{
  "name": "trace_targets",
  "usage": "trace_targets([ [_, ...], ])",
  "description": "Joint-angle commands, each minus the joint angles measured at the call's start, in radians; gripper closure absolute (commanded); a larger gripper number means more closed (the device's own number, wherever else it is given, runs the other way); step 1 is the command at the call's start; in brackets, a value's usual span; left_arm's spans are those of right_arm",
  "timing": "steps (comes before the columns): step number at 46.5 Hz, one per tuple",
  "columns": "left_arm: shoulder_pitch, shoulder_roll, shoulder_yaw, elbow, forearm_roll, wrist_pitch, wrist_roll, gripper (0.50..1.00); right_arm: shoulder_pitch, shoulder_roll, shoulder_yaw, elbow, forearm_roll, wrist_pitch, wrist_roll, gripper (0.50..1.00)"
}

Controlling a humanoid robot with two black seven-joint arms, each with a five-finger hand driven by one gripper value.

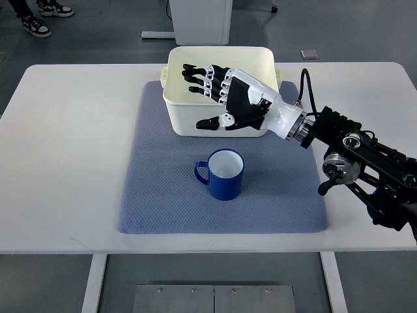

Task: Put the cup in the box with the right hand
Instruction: 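Raise the right hand and swing it over the white box, then lower the right hand toward the blue mug's rim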

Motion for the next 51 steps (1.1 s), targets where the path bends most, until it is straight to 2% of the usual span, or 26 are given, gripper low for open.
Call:
trace_targets([
  [1,0.000,0.000,0.000,0.000,0.000,0.000,0.000,0.500,-0.004,0.000,-0.013,-0.009,-0.018,-0.004,0.019,0.505],
  [32,0.000,0.000,0.000,0.000,0.000,0.000,0.000,0.500,-0.023,-0.011,-0.126,-0.110,-0.025,-0.022,0.167,0.505],
  [51,0.000,0.000,0.000,0.000,0.000,0.000,0.000,0.500,-0.061,-0.014,-0.165,-0.135,-0.024,-0.022,0.221,0.505],
])
